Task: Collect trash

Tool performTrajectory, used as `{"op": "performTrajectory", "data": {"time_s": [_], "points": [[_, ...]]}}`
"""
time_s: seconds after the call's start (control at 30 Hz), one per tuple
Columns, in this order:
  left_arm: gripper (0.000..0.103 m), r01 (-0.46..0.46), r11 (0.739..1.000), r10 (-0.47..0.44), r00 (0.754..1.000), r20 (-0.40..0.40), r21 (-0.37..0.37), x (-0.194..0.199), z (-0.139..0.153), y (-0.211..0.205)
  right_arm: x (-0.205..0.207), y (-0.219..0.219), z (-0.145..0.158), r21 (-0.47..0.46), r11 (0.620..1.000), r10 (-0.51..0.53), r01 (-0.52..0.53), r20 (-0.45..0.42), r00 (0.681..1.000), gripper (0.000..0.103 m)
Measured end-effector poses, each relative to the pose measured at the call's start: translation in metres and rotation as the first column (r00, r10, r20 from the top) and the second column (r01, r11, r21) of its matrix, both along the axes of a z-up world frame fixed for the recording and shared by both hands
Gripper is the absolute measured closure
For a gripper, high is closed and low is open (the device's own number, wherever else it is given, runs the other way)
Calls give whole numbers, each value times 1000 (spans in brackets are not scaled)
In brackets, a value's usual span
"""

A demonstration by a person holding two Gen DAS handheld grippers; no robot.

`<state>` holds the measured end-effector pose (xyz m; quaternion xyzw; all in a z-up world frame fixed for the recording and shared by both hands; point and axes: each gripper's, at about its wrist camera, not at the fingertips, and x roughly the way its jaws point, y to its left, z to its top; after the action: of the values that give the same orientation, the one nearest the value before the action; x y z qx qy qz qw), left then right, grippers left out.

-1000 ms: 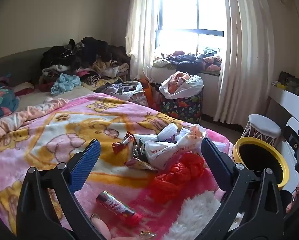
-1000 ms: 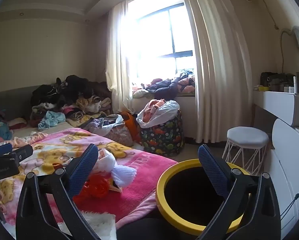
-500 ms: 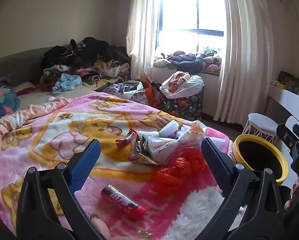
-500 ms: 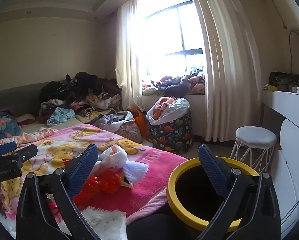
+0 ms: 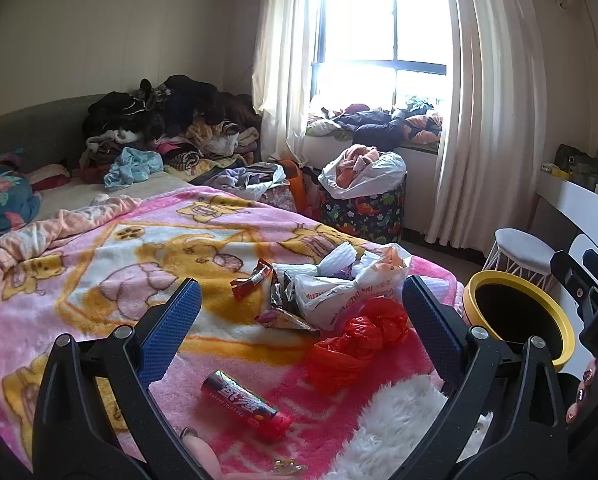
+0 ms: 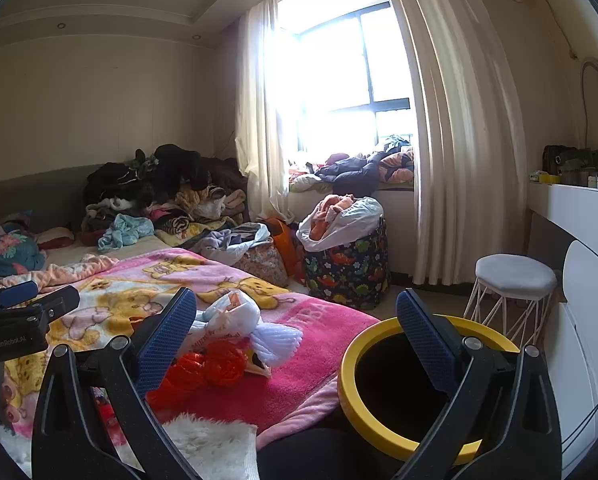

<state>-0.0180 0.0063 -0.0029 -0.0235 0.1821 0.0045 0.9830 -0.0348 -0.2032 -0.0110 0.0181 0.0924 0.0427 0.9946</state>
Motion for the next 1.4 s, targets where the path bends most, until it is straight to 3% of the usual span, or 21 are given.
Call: {"op": "performTrajectory", "data": {"time_s": [1.4], "points": [[11, -1, 1000, 1, 1000, 8, 1, -1, 2, 3, 0, 2, 1, 1, 1000, 5, -5, 2, 1000, 6]]}}
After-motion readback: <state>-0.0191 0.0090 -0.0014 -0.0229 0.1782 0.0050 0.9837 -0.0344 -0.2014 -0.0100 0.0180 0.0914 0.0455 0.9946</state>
